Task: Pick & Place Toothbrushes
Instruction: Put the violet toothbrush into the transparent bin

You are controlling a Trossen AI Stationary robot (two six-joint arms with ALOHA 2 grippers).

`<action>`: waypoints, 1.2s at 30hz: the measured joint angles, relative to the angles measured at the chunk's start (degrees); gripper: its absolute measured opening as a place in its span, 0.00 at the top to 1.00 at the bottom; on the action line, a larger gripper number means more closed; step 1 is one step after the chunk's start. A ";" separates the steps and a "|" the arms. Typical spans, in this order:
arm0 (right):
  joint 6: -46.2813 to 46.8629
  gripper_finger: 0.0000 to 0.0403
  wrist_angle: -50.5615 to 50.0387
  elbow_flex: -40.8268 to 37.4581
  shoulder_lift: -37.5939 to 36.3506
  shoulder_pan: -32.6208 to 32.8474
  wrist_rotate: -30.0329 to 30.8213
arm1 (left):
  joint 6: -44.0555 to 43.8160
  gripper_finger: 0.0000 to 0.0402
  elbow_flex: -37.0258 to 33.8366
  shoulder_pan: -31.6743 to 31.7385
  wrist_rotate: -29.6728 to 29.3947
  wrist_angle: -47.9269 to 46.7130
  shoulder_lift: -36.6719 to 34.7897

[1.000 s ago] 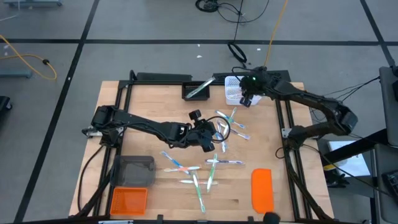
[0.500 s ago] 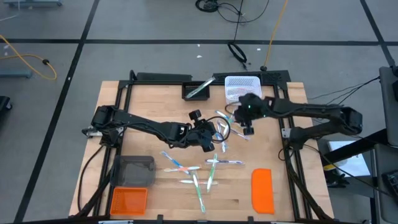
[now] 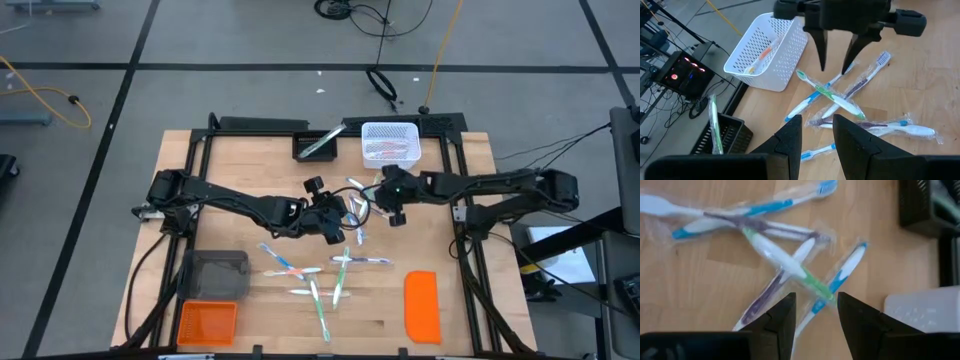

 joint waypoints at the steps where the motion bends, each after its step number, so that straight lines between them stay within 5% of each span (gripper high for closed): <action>1: 0.56 0.66 0.31 0.00 0.39 0.00 0.00 | -0.01 0.72 0.02 0.00 0.00 -0.01 0.00; 19: 16.82 0.66 -0.68 -4.06 2.44 3.40 -6.12 | 0.47 0.72 0.00 0.00 0.00 0.03 0.00; 36: 18.73 0.67 1.04 -7.13 3.75 6.60 1.57 | 0.21 0.72 0.00 0.07 0.00 0.10 0.00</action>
